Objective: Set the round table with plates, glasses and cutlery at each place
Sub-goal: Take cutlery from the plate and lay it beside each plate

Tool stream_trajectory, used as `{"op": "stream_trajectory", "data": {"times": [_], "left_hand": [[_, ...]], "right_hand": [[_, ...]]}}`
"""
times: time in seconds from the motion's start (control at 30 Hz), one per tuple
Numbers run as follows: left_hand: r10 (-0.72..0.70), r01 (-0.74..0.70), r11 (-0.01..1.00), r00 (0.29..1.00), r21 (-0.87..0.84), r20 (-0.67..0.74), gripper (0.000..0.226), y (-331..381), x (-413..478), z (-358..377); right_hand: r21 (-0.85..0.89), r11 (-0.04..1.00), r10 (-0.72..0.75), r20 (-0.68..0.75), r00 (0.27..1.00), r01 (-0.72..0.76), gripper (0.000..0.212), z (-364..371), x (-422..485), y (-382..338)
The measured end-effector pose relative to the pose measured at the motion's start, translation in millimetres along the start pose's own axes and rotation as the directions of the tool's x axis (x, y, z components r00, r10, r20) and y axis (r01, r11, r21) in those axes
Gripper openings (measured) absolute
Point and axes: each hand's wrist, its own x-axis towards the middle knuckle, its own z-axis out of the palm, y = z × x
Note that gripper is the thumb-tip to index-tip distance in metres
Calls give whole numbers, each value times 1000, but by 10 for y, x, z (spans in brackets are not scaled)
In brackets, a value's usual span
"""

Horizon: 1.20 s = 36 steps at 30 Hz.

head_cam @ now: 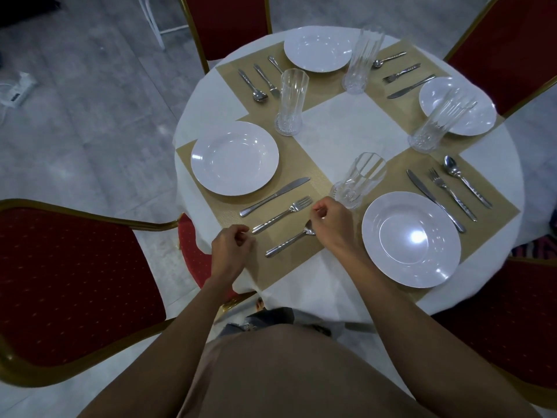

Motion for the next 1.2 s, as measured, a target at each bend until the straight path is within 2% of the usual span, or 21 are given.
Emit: {"op": "stream_trajectory", "data": {"times": [0.07,0.13,0.27,0.43,1.2], "left_hand": [[16,-17,999,1000,31,19,30,16,67,-13],[35,-38,997,998,63,53,31,41,120,-16],[91,-102,986,993,135,80,26,85,186,-13],[93,-109,980,991,167,99,22,71,227,-21],[98,-113,984,989,137,109,13,-5,174,-22]], "right_hand": [[-127,986,-111,9,994,111,13,53,47,-164],[-257,952,-156,50,986,164,16,116,93,-279],[-445,865,-176,166,970,233,19,256,175,-341],[-540,787,-180,263,948,299,27,394,242,-339],[-507,783,-230,302,925,360,25,436,249,-257]]}}
